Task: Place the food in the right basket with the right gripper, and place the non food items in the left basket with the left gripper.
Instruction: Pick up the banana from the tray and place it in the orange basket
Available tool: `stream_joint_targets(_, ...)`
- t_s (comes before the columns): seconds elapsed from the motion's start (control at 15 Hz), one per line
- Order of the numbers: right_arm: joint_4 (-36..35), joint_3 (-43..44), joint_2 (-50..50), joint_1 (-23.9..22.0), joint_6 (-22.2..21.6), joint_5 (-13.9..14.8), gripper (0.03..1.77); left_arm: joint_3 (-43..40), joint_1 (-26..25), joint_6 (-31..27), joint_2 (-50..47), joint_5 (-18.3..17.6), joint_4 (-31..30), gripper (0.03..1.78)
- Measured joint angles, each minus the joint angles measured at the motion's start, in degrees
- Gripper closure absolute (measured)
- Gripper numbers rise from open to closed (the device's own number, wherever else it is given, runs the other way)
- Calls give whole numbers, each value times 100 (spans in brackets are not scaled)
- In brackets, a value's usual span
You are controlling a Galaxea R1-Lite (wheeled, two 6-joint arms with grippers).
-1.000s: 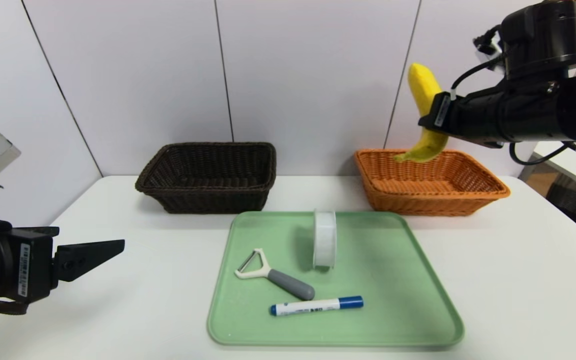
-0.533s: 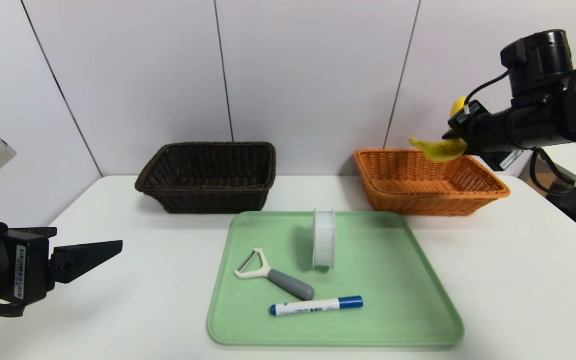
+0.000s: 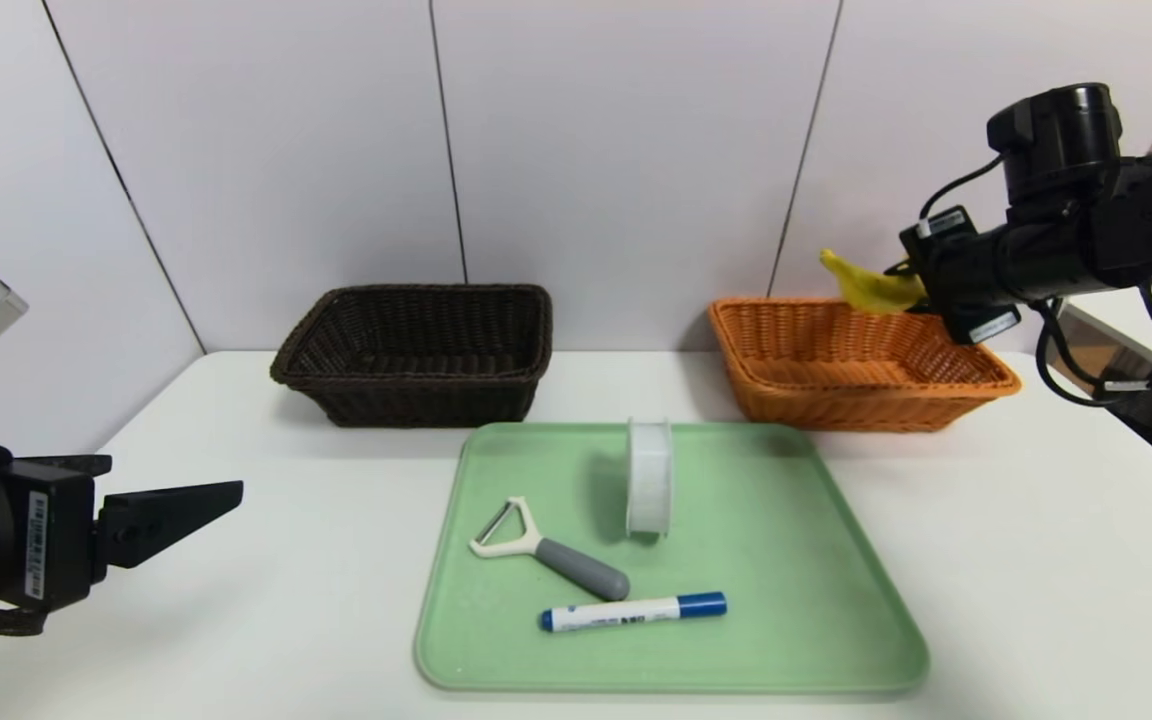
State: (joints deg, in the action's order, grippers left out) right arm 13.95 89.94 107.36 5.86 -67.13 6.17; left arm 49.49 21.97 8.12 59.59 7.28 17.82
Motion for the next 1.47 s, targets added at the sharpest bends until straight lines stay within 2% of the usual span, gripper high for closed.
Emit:
stream_joint_targets(0.93,55,452,829,-66,-17,50,131,-7,0,1,-9,-11,1,12)
stream_joint_targets(1.2,51,441,820,-88,10,0,85,-7,0,1,5,-12,1,12)
stream_joint_targets(1.47,77,435,818,-85,82,9,53,0,0,4,13,-12,-7,12)
